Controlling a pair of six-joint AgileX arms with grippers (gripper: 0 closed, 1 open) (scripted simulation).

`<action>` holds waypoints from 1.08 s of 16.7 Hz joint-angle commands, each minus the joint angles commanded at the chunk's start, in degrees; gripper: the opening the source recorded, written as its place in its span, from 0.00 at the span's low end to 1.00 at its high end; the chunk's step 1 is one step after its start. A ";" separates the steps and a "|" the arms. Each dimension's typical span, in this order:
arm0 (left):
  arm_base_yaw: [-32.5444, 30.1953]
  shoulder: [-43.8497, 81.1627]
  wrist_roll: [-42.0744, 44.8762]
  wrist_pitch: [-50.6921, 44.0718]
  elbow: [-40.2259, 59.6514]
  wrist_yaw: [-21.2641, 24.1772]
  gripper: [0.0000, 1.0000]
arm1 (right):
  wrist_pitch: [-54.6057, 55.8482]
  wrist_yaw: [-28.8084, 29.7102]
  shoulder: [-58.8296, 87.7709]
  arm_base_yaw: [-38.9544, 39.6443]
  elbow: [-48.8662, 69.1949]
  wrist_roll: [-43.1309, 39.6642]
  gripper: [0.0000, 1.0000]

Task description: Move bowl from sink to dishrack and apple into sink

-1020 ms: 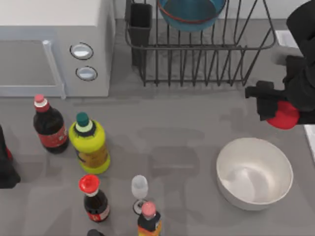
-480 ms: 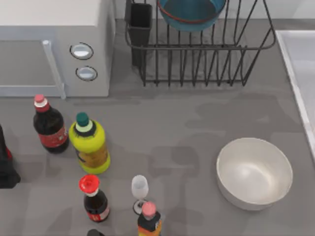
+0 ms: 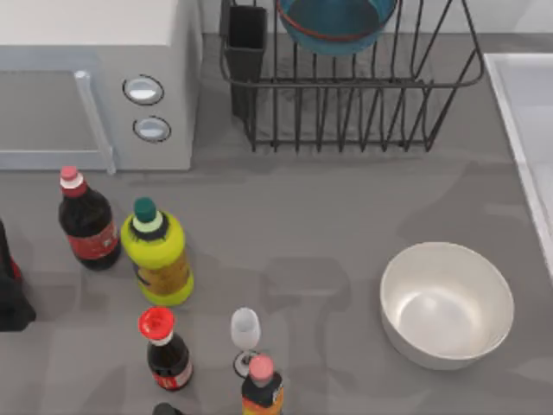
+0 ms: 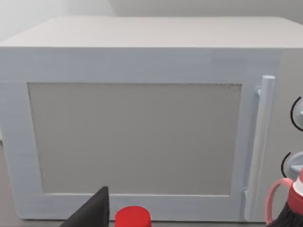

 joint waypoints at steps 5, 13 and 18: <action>0.00 0.00 0.00 0.00 0.00 0.00 1.00 | 17.61 -4.22 -1.76 -4.48 -10.05 -0.95 0.00; 0.00 0.00 0.00 0.00 0.00 0.00 1.00 | 26.10 -5.96 -5.10 -6.13 -17.78 -4.21 0.00; 0.00 0.00 0.00 0.00 0.00 0.00 1.00 | 26.78 -5.88 -4.08 -5.93 -17.73 -4.08 0.00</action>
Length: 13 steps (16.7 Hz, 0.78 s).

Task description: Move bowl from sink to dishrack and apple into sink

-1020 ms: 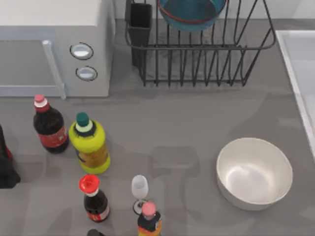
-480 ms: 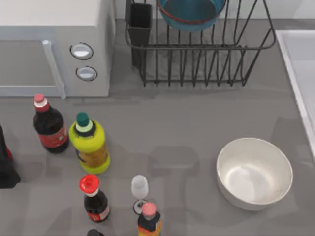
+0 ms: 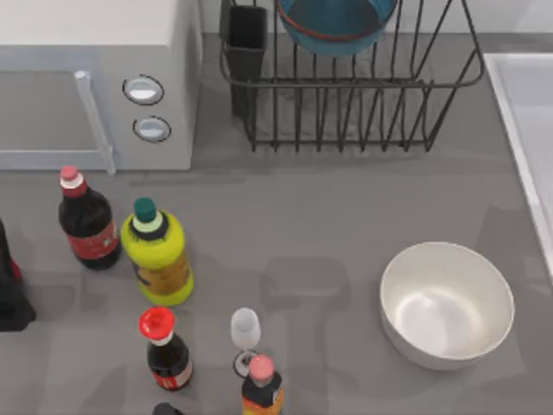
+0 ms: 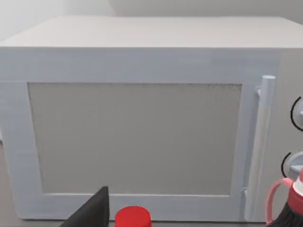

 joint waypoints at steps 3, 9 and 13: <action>0.00 0.00 0.00 0.00 0.00 0.00 1.00 | 5.71 -0.04 5.39 -0.29 -0.60 -0.05 0.00; 0.00 0.00 0.00 0.00 0.00 0.00 1.00 | 28.31 -0.12 24.92 -0.56 -3.26 -0.09 0.00; 0.00 0.00 0.00 0.00 0.00 0.00 1.00 | 42.07 0.25 36.16 -0.39 -5.30 -0.26 0.00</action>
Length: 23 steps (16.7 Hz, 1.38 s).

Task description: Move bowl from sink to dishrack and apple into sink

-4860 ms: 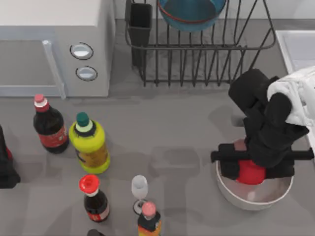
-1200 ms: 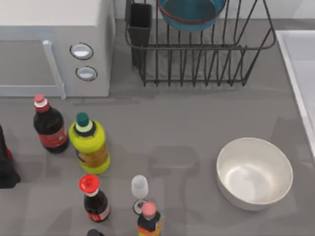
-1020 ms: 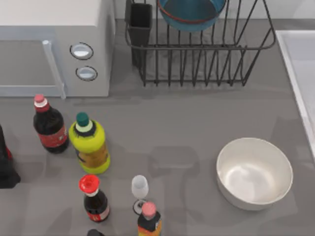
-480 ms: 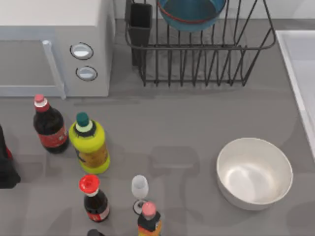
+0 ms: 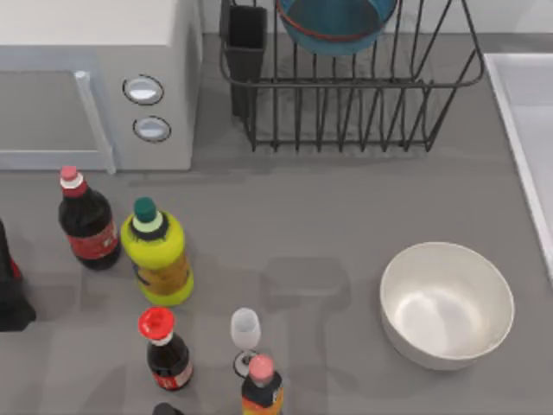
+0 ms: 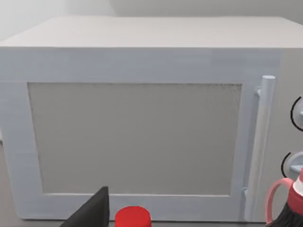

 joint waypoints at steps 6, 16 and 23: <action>0.00 0.00 0.00 0.00 0.00 0.00 1.00 | 4.70 0.20 4.28 0.10 -0.86 -0.09 0.00; 0.00 0.00 0.00 0.00 0.00 0.00 1.00 | 4.70 0.20 4.28 0.10 -0.86 -0.09 0.68; 0.00 0.00 0.00 0.00 0.00 0.00 1.00 | 4.70 0.20 4.28 0.10 -0.86 -0.09 1.00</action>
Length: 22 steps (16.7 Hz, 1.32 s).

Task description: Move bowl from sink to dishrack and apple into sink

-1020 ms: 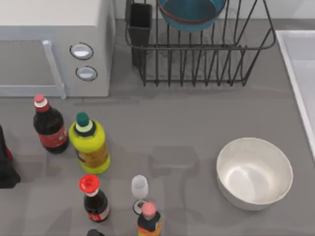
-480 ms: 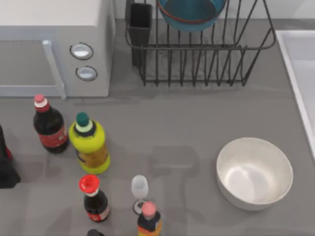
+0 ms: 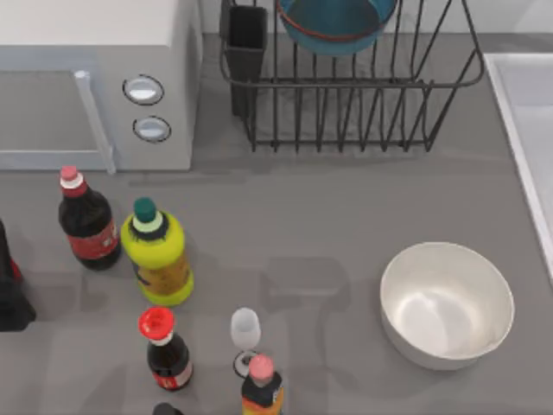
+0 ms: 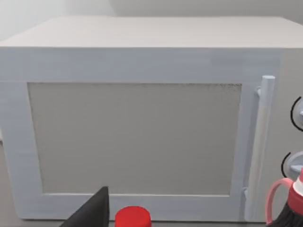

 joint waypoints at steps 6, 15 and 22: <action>0.00 0.00 0.00 0.00 0.00 0.00 1.00 | -0.01 0.00 -0.02 0.01 0.04 0.00 1.00; 0.00 0.00 0.00 0.00 0.00 0.00 1.00 | -14.99 4.74 -18.97 4.79 -3.57 -0.38 1.00; 0.00 0.00 0.00 0.00 0.00 0.00 1.00 | -47.07 13.06 -60.83 14.01 -13.77 0.01 1.00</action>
